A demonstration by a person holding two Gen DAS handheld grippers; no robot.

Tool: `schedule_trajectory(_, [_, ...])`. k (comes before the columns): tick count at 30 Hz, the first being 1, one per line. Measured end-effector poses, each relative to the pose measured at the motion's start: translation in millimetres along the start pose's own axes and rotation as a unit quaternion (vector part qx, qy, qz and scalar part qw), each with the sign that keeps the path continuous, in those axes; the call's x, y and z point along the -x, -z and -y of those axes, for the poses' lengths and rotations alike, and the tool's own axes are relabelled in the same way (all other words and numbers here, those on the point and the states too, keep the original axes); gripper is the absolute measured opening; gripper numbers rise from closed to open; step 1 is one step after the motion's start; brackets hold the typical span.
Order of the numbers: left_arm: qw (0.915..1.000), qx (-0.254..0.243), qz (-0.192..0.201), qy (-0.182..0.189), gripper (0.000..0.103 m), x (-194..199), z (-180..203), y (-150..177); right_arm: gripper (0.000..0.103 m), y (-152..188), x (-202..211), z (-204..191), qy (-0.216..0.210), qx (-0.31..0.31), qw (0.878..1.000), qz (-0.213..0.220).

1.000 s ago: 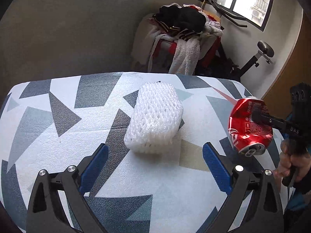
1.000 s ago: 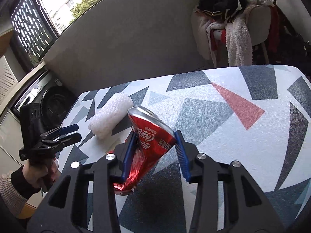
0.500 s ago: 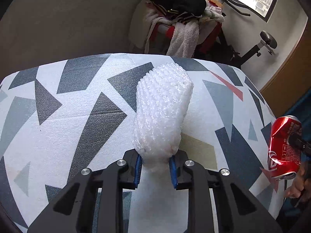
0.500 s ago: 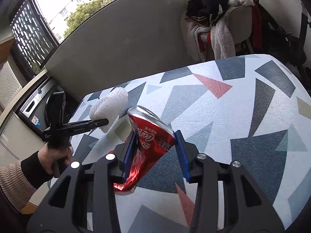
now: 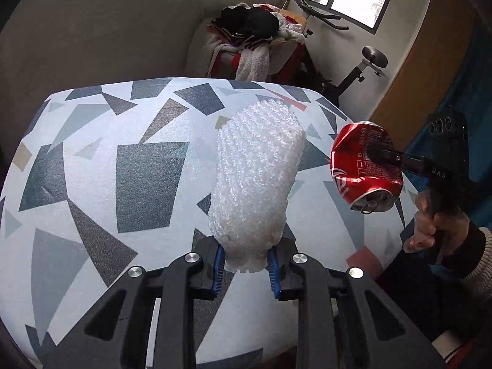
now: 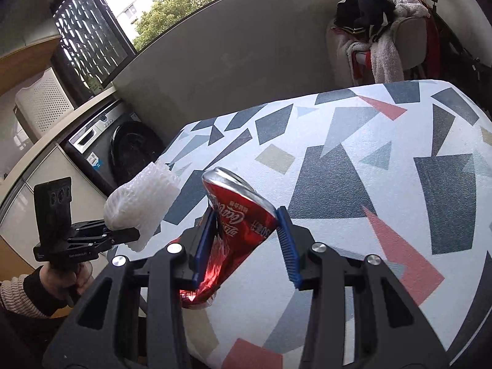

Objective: Collect trash
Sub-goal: 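Carry the foam net and red can over the bin and open both grippers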

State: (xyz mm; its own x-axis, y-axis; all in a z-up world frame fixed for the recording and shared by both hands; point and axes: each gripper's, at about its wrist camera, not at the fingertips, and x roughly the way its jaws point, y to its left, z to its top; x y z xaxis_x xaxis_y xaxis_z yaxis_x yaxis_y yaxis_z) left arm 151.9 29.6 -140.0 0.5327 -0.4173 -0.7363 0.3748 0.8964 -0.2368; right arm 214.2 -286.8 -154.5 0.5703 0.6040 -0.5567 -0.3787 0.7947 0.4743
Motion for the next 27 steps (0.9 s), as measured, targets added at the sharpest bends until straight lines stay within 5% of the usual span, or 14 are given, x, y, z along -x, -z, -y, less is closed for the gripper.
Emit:
schedule_trajectory(9, [1.0000,0.000,-0.003,0.005,0.023,46.4,42.8,96.0,0.042,40.9,27.1,-30.0,-0.007,0.007,1.000,0.001])
schedule_trajectory(18, [0.9992,0.010,-0.029,0.027,0.026,51.3,62.3,155.1,0.042,70.2,57.9,-36.3,-0.004,0.003,1.000,0.010])
schedule_trajectory(20, [0.9988,0.013,-0.033,0.035,0.031,50.7,63.6,159.9,0.042,74.5,61.9,-37.7,-0.002,0.003,1.000,0.010])
schedule_trajectory(24, [0.9989,0.024,-0.015,0.038,0.071,57.1,63.4,161.2,0.042,84.1,67.0,-42.1,0.001,0.008,1.000,0.010])
schedule_trajectory(27, [0.9990,0.035,0.003,0.029,0.077,65.9,59.8,157.1,0.042,93.9,67.7,-45.4,-0.001,0.012,1.000,0.006])
